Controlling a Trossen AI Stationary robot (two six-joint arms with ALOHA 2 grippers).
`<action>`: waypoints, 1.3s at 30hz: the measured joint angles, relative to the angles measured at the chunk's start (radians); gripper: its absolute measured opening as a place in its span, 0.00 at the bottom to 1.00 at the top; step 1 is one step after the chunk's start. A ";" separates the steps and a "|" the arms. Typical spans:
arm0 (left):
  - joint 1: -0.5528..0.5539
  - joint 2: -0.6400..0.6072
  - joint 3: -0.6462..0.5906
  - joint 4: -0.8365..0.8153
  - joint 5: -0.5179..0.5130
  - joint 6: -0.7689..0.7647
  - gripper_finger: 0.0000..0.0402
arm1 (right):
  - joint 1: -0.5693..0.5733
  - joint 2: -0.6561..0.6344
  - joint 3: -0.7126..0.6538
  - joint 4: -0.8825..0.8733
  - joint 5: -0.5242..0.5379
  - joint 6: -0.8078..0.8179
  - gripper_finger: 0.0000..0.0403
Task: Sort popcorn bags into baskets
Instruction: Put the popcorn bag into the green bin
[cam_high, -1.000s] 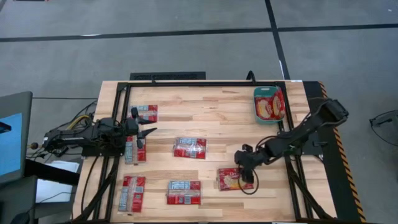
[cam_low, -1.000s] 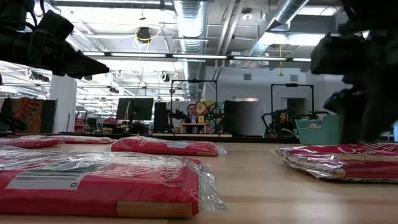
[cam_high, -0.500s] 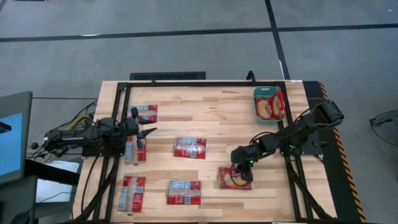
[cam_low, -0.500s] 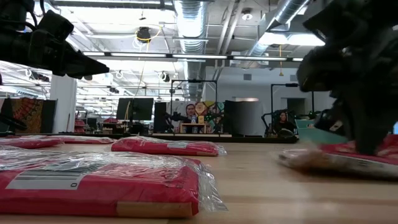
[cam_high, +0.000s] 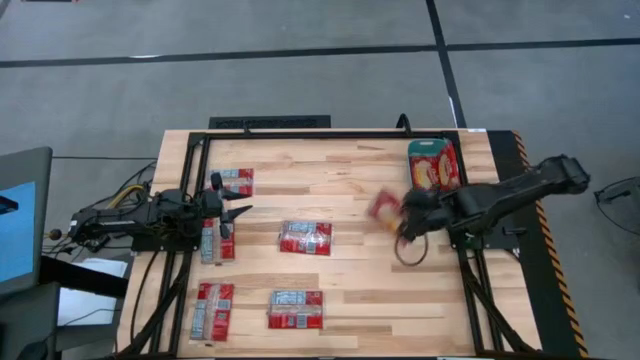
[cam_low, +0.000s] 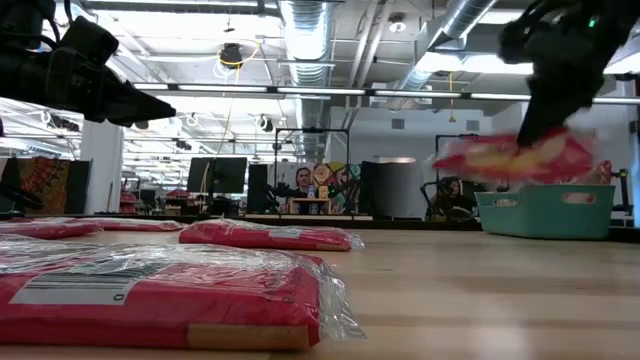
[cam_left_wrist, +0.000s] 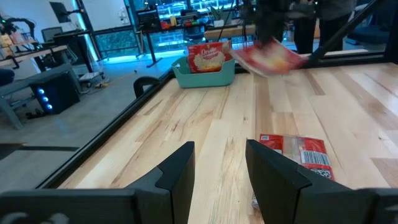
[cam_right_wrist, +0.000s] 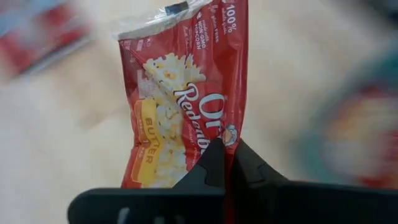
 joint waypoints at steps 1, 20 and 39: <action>0.000 0.000 0.000 0.000 0.000 0.000 0.34 | -0.002 -0.013 0.039 -0.099 0.074 0.038 0.02; 0.000 0.000 0.000 0.000 0.000 0.000 0.34 | -0.548 0.284 0.168 -0.589 0.391 0.178 0.03; 0.000 0.000 0.000 0.000 0.000 0.000 0.34 | -0.708 0.644 0.167 -0.529 0.395 0.150 0.07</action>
